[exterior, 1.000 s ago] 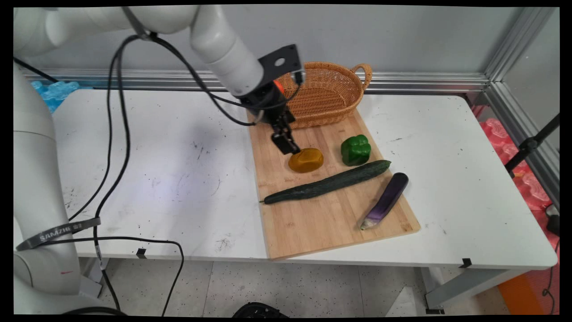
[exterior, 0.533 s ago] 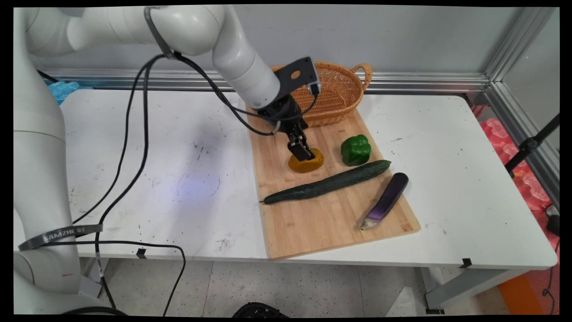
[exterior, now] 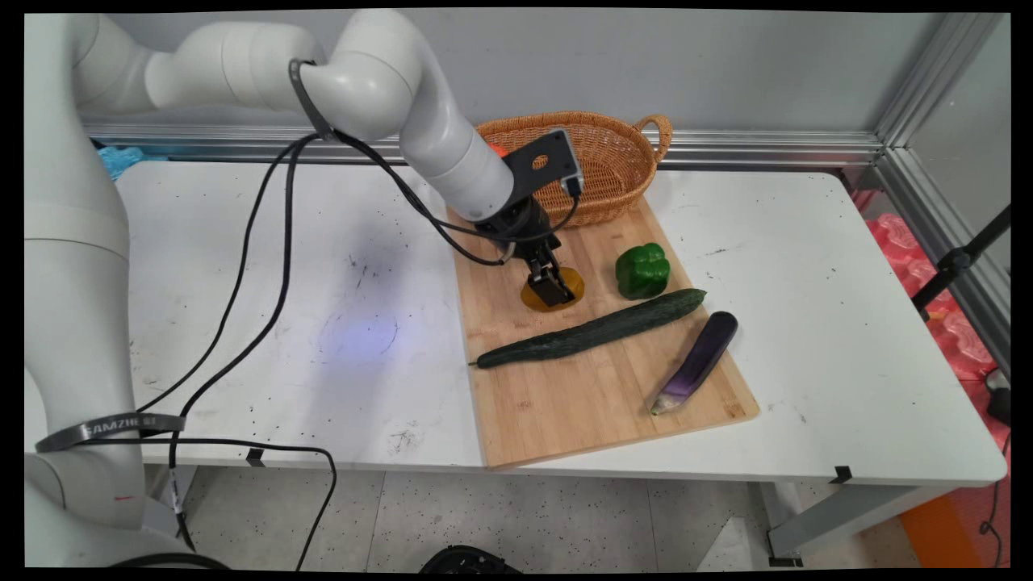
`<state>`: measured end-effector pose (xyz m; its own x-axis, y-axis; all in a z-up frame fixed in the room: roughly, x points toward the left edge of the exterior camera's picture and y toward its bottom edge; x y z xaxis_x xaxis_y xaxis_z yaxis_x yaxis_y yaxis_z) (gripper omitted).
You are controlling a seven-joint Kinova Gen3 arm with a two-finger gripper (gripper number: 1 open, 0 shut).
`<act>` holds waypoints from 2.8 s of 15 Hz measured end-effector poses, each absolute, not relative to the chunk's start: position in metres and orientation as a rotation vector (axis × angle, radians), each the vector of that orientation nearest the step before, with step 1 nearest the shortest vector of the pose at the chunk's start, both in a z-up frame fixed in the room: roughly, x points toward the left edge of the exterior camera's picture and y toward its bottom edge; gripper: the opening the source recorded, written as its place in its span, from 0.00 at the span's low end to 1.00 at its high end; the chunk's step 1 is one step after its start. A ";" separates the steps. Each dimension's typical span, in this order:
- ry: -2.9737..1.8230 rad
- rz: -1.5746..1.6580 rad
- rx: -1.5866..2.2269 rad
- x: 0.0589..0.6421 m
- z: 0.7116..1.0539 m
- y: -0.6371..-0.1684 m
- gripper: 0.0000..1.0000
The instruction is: Pick up the potato from the cutting board, then place the picked object in the vegetable basket
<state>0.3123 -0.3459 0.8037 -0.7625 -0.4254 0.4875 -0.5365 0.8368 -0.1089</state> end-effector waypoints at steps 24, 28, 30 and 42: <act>-2.524 0.254 0.805 0.311 0.799 -0.360 0.00; -2.535 0.261 0.741 0.312 0.831 -0.375 0.00; -2.533 0.281 0.716 0.312 0.844 -0.387 0.00; -2.477 0.493 0.651 0.330 0.880 -0.484 0.00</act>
